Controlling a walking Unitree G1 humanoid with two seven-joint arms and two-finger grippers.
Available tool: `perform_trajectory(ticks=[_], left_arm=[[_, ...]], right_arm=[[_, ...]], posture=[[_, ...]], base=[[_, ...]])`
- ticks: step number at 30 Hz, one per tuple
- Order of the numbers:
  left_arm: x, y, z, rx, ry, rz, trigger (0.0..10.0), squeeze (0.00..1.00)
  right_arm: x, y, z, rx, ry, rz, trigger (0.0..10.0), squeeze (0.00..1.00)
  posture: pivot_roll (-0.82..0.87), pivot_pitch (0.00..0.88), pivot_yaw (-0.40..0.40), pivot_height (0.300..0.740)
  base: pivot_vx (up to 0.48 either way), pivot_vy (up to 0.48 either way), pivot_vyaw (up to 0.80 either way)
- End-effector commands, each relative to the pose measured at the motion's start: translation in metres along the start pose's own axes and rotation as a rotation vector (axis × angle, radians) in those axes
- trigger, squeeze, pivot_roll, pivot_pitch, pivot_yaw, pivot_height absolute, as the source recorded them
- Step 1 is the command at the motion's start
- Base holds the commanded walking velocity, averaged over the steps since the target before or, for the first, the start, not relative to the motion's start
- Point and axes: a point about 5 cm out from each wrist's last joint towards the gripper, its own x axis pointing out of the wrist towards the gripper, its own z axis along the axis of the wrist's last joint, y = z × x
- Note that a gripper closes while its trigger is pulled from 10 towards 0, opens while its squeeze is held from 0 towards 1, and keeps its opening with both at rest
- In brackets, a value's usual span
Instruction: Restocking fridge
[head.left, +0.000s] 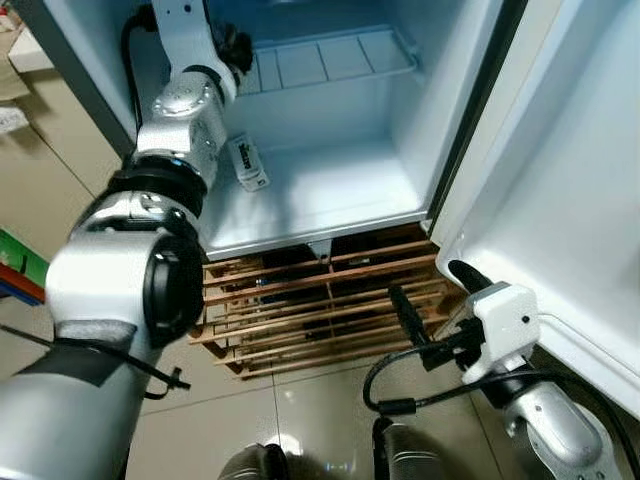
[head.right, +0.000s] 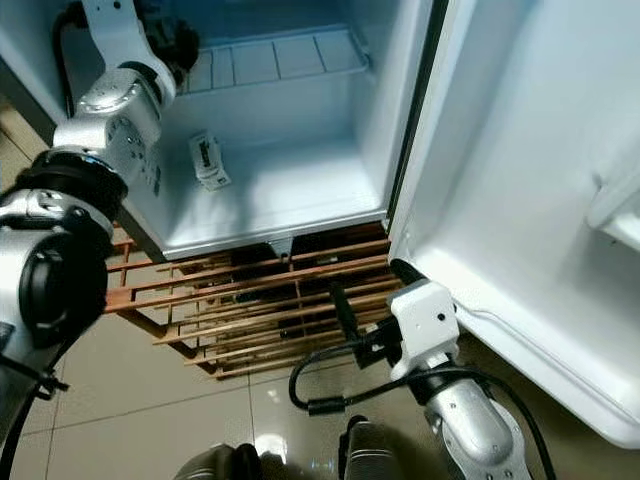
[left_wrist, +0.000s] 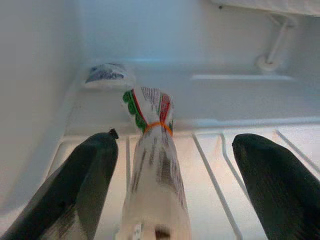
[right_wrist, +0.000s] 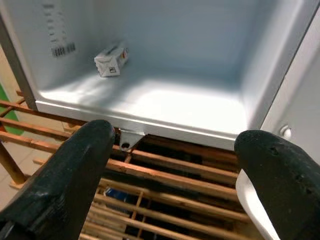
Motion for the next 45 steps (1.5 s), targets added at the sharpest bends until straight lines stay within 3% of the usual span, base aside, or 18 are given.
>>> perform_trajectory(ticks=[1, 3, 5, 7, 8, 10, 13, 14, 16, 18, 19, 21, 23, 24, 27, 31, 39, 45], left_arm=[[-0.001, 0.001, -0.001, 0.018, 0.0, -0.008, 10.0, 1.0], [-0.003, -0.004, -0.004, 0.024, -0.001, -0.037, 10.0, 1.0], [-0.019, -0.032, -0.028, 0.081, -0.017, -0.159, 10.0, 1.0], [-0.032, -0.047, -0.039, 0.099, -0.033, -0.213, 10.0, 1.0], [-0.032, -0.047, -0.039, 0.099, -0.033, -0.213, 10.0, 1.0], [-0.048, -0.045, -0.041, 0.115, -0.09, -0.221, 10.0, 0.86], [-0.061, -0.044, -0.043, 0.115, -0.122, -0.233, 10.0, 0.8], [-0.071, -0.042, -0.05, 0.095, -0.114, -0.245, 10.0, 0.0], [-0.077, -0.04, -0.054, 0.089, -0.104, -0.251, 10.0, 0.0], [-0.1, -0.026, -0.068, 0.108, -0.097, -0.264, 10.0, 0.0], [-0.1, -0.026, -0.068, 0.108, -0.097, -0.264, 10.0, 0.0], [-0.12, -0.012, -0.078, 0.105, -0.078, -0.238, 10.0, 0.0], [-0.125, -0.009, -0.08, 0.104, -0.081, -0.23, 10.0, 0.0], [-0.139, -0.001, -0.086, 0.111, -0.114, -0.212, 10.0, 0.0], [-0.151, 0.008, -0.101, 0.118, -0.102, -0.177, 10.0, 0.0], [-0.155, 0.018, -0.133, 0.19, -0.015, -0.103, 10.0, 0.0], [-0.16, 0.021, -0.137, 0.147, 0.013, -0.083, 10.0, 0.0], [-0.159, 0.015, -0.131, 0.143, -0.017, -0.101, 10.0, 0.0]], right_arm=[[0.001, -0.003, -0.001, 0.003, -0.003, -0.004, 10.0, 0.15], [0.003, -0.004, -0.001, 0.003, -0.01, -0.004, 10.0, 0.16], [0.014, -0.011, 0.001, 0.013, -0.048, -0.036, 10.0, 0.16], [0.02, -0.015, 0.003, 0.02, -0.071, -0.055, 10.0, 0.16], [0.02, -0.015, 0.003, 0.02, -0.071, -0.055, 10.0, 0.16], [0.026, -0.025, 0.006, 0.045, -0.098, -0.103, 10.0, 0.16], [0.029, -0.032, 0.008, 0.057, -0.115, -0.133, 10.0, 0.16], [0.031, -0.036, 0.008, 0.069, -0.123, -0.158, 10.0, 0.16], [0.032, -0.038, 0.008, 0.078, -0.126, -0.173, 10.0, 0.16], [0.033, -0.043, 0.007, 0.091, -0.137, -0.213, 10.0, 0.16], [0.033, -0.043, 0.007, 0.091, -0.137, -0.213, 10.0, 0.16], [0.033, -0.044, 0.006, 0.098, -0.145, -0.226, 10.0, 0.15], [0.033, -0.044, 0.005, 0.101, -0.145, -0.227, 10.0, 0.15], [0.033, -0.045, 0.001, 0.111, -0.14, -0.24, 10.0, 0.16], [0.033, -0.046, -0.011, 0.12, -0.116, -0.258, 10.0, 0.16], [0.042, -0.053, -0.015, 0.143, -0.125, -0.301, 10.0, 0.15], [0.04, -0.052, -0.025, 0.138, -0.111, -0.305, 10.0, 0.16], [0.04, -0.043, -0.031, 0.145, -0.092, -0.253, 10.0, 0.16]], posture=[[-0.22, 0.032, 0.067, 0.74], [-0.22, 0.032, 0.067, 0.74], [-0.19, 0.0, 0.049, 0.74], [-0.19, 0.0, 0.047, 0.74], [-0.19, 0.0, 0.047, 0.74], [-0.17, 0.0, 0.03, 0.74], [-0.16, 0.0, 0.024, 0.74], [-0.14, 0.0, 0.021, 0.74], [-0.14, 0.0, 0.021, 0.74], [-0.13, 0.0, 0.01, 0.74], [-0.13, 0.0, 0.01, 0.74], [-0.12, 0.0, 0.007, 0.74], [-0.12, 0.0, 0.007, 0.74], [-0.11, 0.0, 0.015, 0.74], [-0.11, 0.0, 0.022, 0.74], [-0.11, 0.0, 0.018, 0.74], [-0.12, 0.0, 0.021, 0.74], [-0.11, 0.0, 0.02, 0.74]], base=[[0.0, 0.0, 0.0], [0.0, 0.0, 0.0], [0.0, 0.0, 0.0], [0.0, 0.0, 0.0], [0.0, 0.0, 0.0], [0.0, 0.0, 0.0], [0.0, 0.0, 0.0], [0.0, 0.0, 0.0], [0.0, 0.0, 0.0], [0.0, 0.0, 0.0], [0.0, 0.0, 0.0], [0.0, 0.0, 0.0], [0.0, 0.0, 0.0], [0.0, 0.0, 0.0], [0.0, 0.0, 0.0], [0.0, 0.0, 0.0], [0.0, 0.0, 0.0], [0.0, 0.0, 0.0]])
